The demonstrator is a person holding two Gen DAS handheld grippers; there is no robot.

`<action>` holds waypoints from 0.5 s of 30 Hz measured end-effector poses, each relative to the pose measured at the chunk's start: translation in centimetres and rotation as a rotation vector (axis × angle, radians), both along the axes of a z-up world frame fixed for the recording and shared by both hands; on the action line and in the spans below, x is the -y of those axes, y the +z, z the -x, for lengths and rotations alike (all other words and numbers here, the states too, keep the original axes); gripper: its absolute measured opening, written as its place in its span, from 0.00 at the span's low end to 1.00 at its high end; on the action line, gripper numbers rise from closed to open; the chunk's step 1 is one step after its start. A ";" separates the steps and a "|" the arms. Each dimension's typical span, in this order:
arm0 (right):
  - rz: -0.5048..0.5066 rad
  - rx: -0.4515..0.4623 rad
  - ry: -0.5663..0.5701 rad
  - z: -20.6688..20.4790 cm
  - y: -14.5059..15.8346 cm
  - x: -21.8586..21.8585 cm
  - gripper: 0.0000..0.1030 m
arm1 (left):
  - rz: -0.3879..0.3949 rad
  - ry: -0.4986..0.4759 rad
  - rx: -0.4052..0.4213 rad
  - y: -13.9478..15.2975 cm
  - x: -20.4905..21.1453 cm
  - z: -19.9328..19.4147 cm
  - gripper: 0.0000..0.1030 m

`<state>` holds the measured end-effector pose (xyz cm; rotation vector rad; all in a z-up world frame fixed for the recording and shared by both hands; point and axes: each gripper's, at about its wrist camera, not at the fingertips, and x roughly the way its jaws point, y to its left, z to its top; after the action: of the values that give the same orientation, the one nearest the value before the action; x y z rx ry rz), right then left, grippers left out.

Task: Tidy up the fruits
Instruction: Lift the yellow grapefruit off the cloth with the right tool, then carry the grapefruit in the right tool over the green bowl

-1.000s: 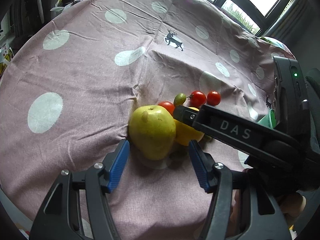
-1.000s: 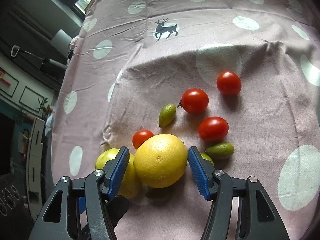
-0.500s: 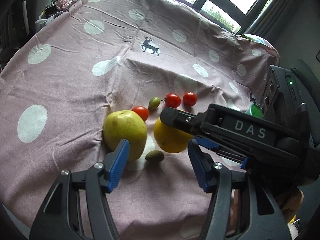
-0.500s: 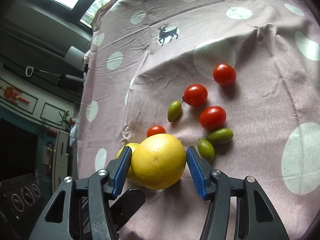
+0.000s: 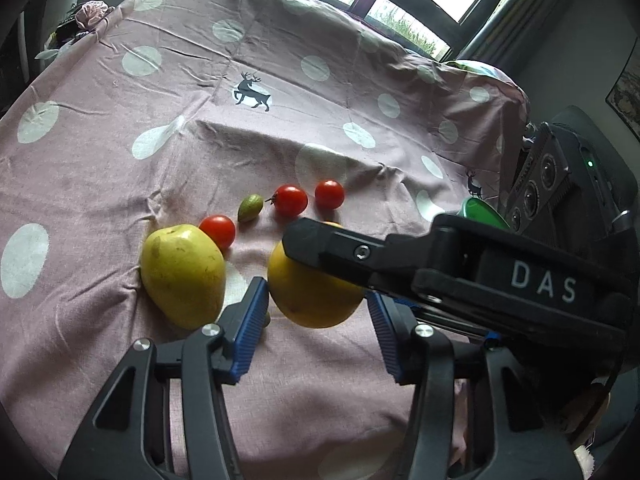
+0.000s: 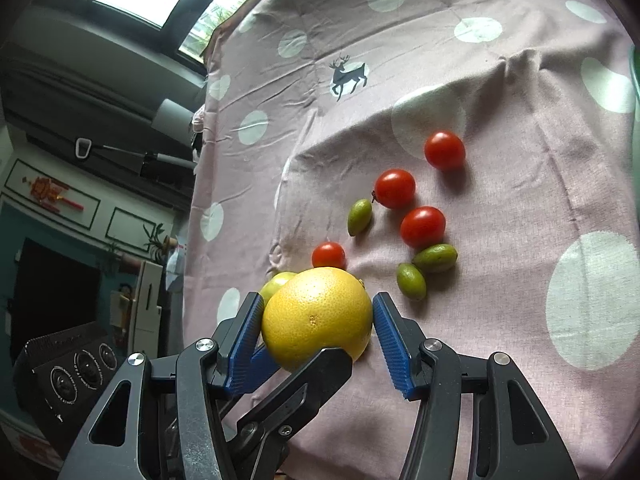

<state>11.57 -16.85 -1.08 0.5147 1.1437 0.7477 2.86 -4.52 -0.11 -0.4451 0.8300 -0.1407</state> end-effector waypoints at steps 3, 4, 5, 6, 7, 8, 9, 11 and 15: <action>-0.020 0.014 -0.014 0.1 0.5 0.6 0.57 | -0.022 -0.004 0.022 0.7 0.6 0.0 0.49; -0.027 0.023 -0.017 0.1 0.7 0.8 0.57 | -0.024 -0.004 0.031 1.0 0.8 0.0 0.49; -0.032 0.035 -0.021 0.1 1.1 1.1 0.57 | -0.027 -0.007 0.042 1.3 1.0 0.0 0.49; -0.037 0.047 -0.026 0.3 1.3 1.5 0.57 | -0.032 -0.011 0.051 1.6 1.3 0.0 0.49; -0.042 0.058 -0.032 0.3 1.6 1.8 0.57 | -0.038 -0.015 0.061 1.9 1.6 0.0 0.49; -0.048 0.067 -0.039 0.4 1.8 2.1 0.57 | -0.043 -0.017 0.070 2.2 1.8 0.0 0.49; -0.055 0.074 -0.044 0.5 2.0 2.4 0.57 | -0.048 -0.017 0.079 2.4 2.0 0.0 0.49; -0.062 0.093 -0.055 0.6 2.6 2.9 0.57 | -0.062 -0.024 0.097 2.9 2.6 0.0 0.49; -0.092 0.129 -0.072 0.7 3.5 4.0 0.57 | -0.082 -0.041 0.132 3.9 3.4 -0.1 0.49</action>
<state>10.87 -20.80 2.38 0.5734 0.9697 0.7626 2.94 -7.93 3.77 -0.3383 0.7126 -0.1715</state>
